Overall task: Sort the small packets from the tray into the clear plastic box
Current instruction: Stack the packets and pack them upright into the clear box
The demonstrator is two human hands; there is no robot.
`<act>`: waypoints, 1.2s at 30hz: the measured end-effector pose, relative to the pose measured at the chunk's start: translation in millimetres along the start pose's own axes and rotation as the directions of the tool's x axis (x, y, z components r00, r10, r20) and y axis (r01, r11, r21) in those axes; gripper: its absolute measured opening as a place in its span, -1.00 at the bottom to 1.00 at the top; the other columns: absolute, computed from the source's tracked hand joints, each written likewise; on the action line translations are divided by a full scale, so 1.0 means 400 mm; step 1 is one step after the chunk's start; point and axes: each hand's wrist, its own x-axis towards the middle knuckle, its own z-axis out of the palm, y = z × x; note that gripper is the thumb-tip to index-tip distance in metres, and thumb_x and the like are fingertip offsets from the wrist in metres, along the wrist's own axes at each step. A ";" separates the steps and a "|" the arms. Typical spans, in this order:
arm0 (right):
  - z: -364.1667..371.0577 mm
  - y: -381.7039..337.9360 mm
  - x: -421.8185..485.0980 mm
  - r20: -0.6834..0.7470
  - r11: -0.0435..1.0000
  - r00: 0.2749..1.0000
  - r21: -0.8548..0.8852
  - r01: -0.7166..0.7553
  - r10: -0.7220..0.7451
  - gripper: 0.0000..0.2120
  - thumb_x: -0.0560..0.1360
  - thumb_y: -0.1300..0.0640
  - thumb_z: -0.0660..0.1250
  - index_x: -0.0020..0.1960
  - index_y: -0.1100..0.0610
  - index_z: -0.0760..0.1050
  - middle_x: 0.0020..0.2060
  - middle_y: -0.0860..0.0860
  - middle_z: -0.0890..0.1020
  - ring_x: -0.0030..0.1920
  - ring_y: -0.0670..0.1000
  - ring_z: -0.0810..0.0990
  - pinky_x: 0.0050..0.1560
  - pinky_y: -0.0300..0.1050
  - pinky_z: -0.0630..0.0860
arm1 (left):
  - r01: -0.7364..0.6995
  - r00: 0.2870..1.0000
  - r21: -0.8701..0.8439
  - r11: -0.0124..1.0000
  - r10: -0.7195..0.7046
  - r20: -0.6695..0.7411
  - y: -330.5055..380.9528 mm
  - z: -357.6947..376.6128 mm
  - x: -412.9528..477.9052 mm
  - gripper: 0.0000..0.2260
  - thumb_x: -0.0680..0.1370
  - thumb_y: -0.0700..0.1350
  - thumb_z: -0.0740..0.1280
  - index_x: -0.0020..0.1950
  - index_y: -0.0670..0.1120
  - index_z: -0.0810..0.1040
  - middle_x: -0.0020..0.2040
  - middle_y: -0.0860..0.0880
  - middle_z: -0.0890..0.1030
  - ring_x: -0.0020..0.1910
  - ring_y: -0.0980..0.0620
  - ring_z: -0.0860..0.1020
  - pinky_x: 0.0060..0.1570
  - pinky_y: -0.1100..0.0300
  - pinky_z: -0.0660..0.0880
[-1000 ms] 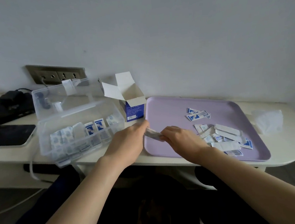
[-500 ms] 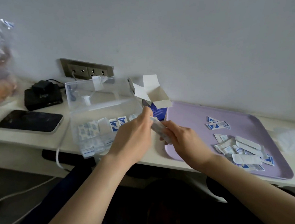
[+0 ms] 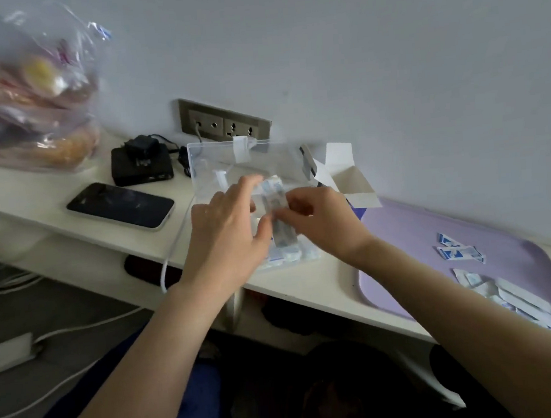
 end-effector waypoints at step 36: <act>0.119 0.070 0.161 0.273 0.879 0.850 -0.302 -0.369 0.451 -0.80 0.48 0.22 0.33 -0.06 0.37 0.62 -0.17 0.21 0.69 -0.15 0.08 0.69 -0.04 -0.10 0.63 | 0.224 0.913 0.303 0.926 -0.308 0.266 -0.071 0.000 -0.028 -0.61 0.61 0.13 0.09 0.34 -0.08 0.29 0.35 -0.13 0.20 0.25 -0.08 0.26 0.17 0.12 0.24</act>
